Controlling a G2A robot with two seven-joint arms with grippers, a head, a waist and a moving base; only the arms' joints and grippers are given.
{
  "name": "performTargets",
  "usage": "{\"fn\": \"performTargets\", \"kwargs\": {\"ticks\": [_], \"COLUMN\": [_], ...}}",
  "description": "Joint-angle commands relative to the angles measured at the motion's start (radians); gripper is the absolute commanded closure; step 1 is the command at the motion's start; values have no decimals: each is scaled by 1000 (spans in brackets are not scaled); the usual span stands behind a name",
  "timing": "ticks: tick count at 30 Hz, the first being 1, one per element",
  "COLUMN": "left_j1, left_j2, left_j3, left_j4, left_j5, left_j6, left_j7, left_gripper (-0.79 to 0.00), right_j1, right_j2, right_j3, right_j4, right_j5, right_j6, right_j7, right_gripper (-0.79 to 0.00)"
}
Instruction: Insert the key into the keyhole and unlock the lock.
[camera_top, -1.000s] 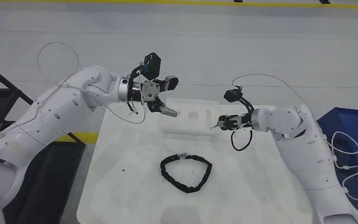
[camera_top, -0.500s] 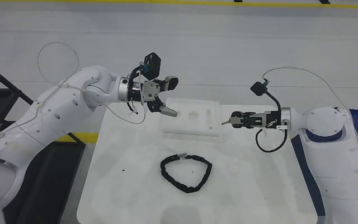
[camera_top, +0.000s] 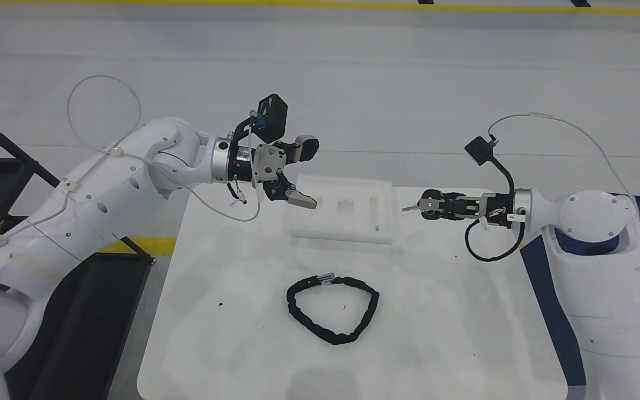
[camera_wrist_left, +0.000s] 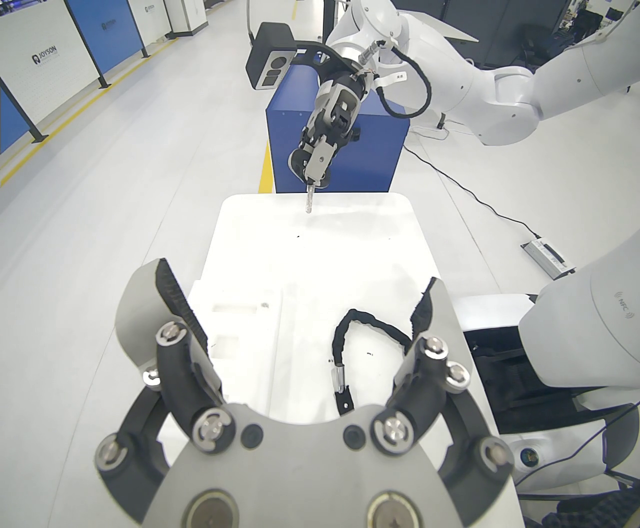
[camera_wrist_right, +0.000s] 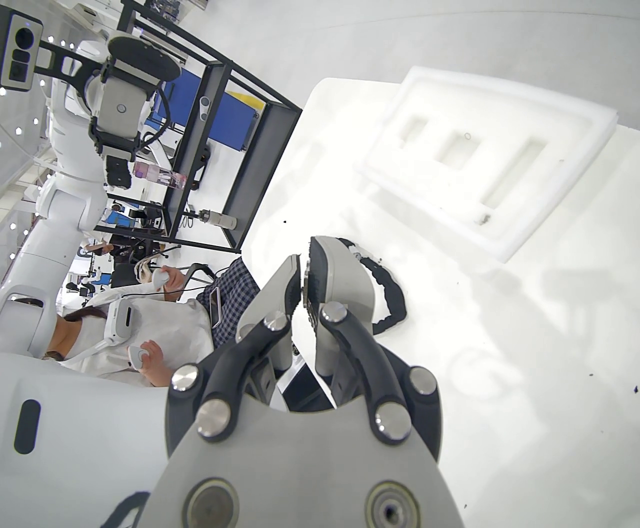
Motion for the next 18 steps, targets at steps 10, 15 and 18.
{"fn": "performTargets", "kwargs": {"ticks": [10, 15, 18], "left_j1": [0, 45, 79], "left_j2": [0, 1, -1], "left_j3": [0, -5, -12], "left_j4": [0, -5, 6], "left_j5": [0, 10, 11], "left_j6": [0, 27, 25], "left_j7": [0, -13, -24], "left_gripper": [-785, -785, -785], "right_j1": [0, 0, 0], "right_j2": [0, 0, 0], "right_j3": [0, 0, 0], "right_j4": [0, 0, 0], "right_j5": [0, 0, 0], "right_j6": [0, 0, 0], "right_j7": [0, 0, 0], "right_gripper": [0, 0, 0]}}
